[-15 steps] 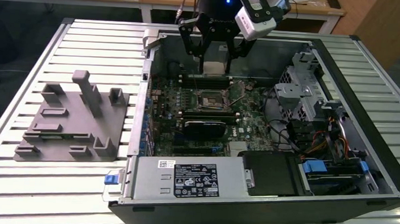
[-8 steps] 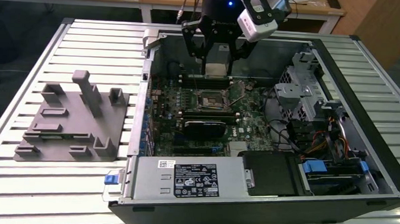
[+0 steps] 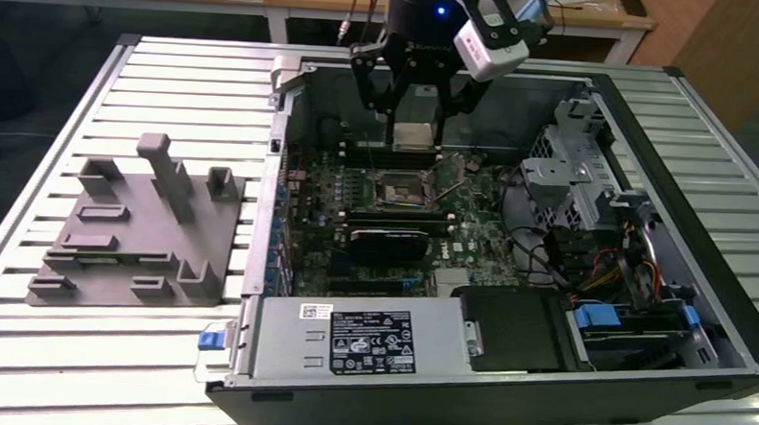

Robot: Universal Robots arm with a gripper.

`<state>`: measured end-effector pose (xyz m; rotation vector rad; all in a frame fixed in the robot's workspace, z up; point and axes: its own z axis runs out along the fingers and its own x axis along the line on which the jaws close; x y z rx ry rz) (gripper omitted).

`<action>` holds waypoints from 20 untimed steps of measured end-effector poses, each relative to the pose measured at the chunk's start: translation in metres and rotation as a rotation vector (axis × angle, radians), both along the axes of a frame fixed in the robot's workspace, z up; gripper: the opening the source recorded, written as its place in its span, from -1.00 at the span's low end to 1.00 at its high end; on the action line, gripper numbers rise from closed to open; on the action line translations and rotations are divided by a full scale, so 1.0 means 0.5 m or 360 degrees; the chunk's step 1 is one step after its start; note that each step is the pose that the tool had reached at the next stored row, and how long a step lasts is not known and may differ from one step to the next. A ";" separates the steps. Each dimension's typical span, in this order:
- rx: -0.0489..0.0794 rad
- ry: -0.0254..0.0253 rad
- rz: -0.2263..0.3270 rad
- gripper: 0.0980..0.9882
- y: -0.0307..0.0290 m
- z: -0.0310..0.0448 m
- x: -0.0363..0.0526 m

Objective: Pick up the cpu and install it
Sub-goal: 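Pick up the cpu and move it towards the insertion slot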

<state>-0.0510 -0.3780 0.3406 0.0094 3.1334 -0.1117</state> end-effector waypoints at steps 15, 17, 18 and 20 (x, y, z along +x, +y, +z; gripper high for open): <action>-0.0054 0.00006 0.0000 0.00 0.039 -0.032 0.010; -0.0062 0.00008 0.0000 0.00 0.044 -0.036 0.012; -0.0066 0.00008 0.0000 0.00 0.046 -0.039 0.012; -0.0072 0.00007 0.0000 0.00 0.051 -0.043 0.013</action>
